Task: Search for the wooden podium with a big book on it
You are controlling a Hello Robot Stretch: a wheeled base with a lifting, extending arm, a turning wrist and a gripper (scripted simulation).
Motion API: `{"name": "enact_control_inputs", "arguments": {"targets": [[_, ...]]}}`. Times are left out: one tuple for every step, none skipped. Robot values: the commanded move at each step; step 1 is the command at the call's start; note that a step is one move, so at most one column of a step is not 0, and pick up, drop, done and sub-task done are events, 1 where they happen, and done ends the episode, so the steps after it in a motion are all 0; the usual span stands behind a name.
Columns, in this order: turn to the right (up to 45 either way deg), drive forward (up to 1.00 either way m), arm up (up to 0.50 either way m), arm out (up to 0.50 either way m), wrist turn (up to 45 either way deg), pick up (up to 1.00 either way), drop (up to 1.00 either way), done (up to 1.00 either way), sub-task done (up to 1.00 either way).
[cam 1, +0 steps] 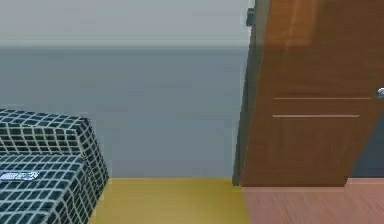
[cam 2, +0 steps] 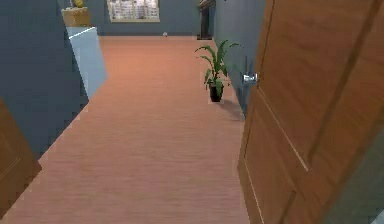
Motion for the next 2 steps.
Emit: {"name": "enact_control_inputs", "arguments": {"targets": [[45.0,0.00,0.00,0.00,0.0,0.00,0.00,0.00,0.00],[36.0,0.00,0.00,0.00,0.0,0.00,0.00,0.00,0.00]]}}
